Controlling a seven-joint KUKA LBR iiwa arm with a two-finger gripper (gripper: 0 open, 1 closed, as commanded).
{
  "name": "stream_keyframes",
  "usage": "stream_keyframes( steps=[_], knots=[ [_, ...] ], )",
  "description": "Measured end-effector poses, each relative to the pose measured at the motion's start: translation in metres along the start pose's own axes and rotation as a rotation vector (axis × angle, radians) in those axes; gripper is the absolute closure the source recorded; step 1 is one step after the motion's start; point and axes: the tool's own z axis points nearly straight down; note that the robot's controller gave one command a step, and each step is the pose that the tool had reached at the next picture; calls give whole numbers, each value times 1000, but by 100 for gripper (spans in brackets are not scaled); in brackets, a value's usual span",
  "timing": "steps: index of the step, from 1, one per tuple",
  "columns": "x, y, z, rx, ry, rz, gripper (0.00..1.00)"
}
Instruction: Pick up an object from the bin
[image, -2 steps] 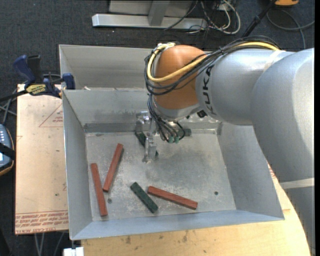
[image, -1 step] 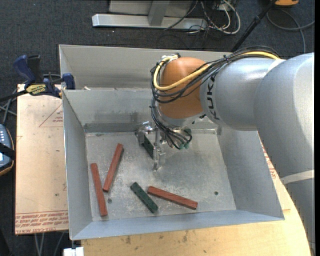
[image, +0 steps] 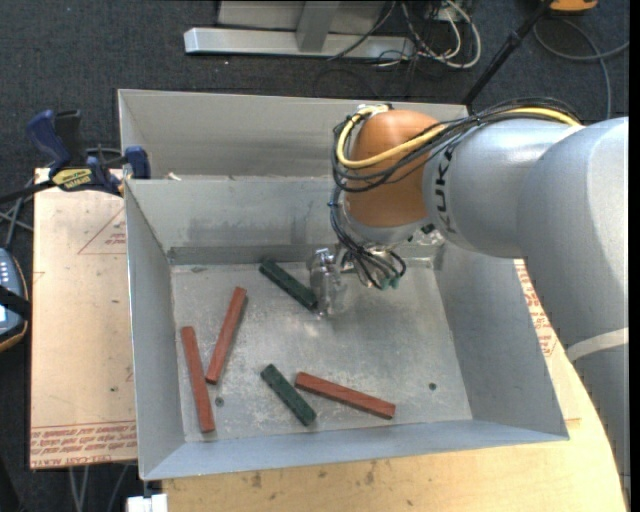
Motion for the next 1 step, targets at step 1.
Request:
stream_keyframes(
  steps=[1],
  knots=[
    [0,0,0,-1,0,0,0]
  ],
)
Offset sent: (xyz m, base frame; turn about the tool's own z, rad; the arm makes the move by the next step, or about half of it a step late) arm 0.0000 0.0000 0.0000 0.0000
